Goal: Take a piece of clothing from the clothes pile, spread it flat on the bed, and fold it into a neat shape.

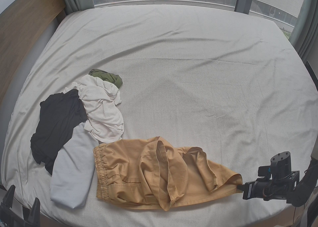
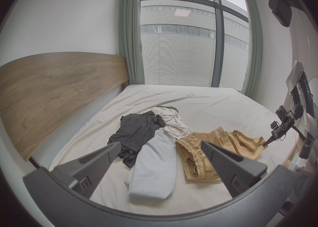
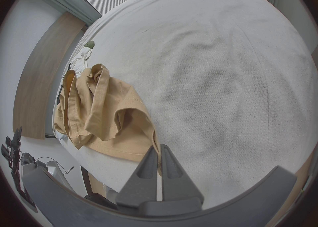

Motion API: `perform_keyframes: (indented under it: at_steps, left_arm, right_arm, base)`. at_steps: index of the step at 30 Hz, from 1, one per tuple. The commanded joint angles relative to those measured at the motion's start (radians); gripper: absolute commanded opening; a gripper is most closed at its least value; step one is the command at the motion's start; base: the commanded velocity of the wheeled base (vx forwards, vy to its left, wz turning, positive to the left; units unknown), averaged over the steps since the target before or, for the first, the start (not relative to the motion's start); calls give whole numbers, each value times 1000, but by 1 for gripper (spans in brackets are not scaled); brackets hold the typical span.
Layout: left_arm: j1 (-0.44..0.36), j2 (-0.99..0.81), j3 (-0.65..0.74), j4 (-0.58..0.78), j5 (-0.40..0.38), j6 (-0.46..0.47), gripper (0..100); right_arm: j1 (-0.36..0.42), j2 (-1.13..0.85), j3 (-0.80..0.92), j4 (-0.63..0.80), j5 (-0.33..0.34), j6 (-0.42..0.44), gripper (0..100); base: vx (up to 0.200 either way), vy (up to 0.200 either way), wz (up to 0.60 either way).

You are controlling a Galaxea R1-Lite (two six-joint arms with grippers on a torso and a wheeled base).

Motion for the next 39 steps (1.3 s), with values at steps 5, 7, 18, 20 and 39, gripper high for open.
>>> perform_keyframes:
  at_steps: [5, 7, 18, 20, 39]
  left_arm:
    - [1, -15, 18, 0, 0, 0, 100]
    - [1, -15, 18, 0, 0, 0, 100]
    - [1, -15, 18, 0, 0, 0, 100]
    - [1, -15, 18, 0, 0, 0, 100]
    - [1, -13, 18, 0, 0, -1, 100]
  right_arm:
    - [-30, -44, 18, 95, -2, -1, 0]
    - [-36, -62, 18, 122, -2, -1, 0]
    - [-136, -153, 18, 257, 4, -62, 0]
    - [-145, -156, 18, 262, 12, -64, 0]
    - [-133, -185, 18, 313, 20, -64, 100]
  base:
    - [0, 0, 0]
    - [0, 0, 0]
    - [0, 0, 0]
    - [0, 0, 0]
    - [0, 0, 0]
